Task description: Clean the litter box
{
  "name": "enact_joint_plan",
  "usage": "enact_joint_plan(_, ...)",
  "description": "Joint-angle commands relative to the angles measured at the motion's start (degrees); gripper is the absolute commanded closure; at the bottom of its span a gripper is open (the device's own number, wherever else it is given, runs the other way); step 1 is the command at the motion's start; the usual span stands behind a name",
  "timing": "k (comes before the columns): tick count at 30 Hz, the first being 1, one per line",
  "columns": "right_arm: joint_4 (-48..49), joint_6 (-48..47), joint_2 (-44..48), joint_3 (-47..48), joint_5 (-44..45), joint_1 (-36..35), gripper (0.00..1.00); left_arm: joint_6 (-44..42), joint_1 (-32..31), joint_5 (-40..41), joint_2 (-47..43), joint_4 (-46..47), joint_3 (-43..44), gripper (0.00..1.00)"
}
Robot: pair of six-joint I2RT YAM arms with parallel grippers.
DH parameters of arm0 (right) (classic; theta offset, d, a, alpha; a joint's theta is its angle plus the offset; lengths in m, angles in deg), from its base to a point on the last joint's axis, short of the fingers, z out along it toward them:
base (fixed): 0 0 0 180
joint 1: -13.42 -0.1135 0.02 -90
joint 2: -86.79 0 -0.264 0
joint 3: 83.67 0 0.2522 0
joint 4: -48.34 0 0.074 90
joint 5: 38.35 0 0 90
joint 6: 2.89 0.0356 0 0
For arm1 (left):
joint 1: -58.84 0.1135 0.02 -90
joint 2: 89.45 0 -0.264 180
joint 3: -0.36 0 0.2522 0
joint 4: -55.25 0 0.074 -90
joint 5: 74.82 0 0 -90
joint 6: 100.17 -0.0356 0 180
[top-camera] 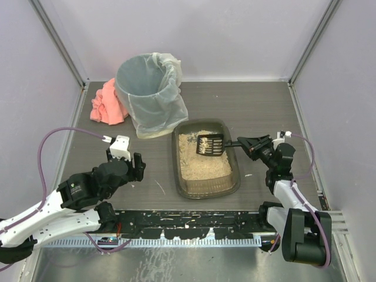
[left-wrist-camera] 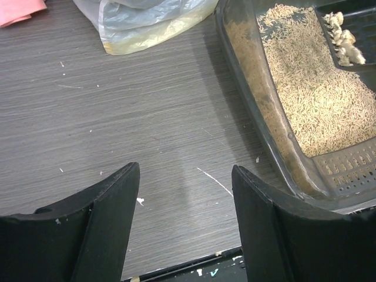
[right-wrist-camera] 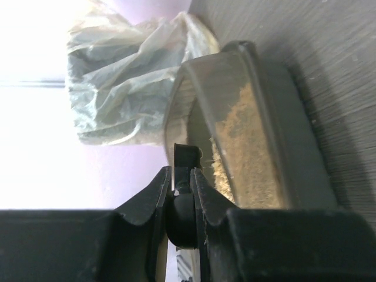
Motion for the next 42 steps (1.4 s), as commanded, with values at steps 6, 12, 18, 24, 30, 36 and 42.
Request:
enact_joint_plan(6,9.5,2.8,3.0,1.5,-7.5,2.4,0.99,1.1,0.0,-0.2,0.1,-0.1,2.7,0.36)
enact_joint_plan(12,10.0,3.9,4.1,-0.2,-7.5,3.1,1.0,1.5,0.0,-0.9,0.2,0.2,3.0,0.37)
enact_joint_plan(18,11.0,4.2,4.1,-1.1,-7.7,2.8,0.99,2.0,-0.1,-1.8,0.1,0.4,2.7,0.38)
enact_joint_plan(24,8.7,3.6,5.1,-1.0,-7.5,4.0,1.0,3.0,-0.1,-2.3,-0.4,1.1,1.5,0.38)
enact_joint_plan(30,7.5,3.8,5.6,-1.5,-5.7,4.2,0.99,3.1,0.0,-2.2,0.0,1.5,1.5,0.38)
enact_joint_plan(36,7.9,4.7,4.1,-2.7,-6.6,5.1,1.0,2.9,0.0,-2.2,0.2,2.6,0.6,0.37)
enact_joint_plan(42,4.9,-0.3,4.0,1.3,-8.6,2.3,0.99,3.4,0.0,-2.0,0.0,2.7,-0.1,0.36)
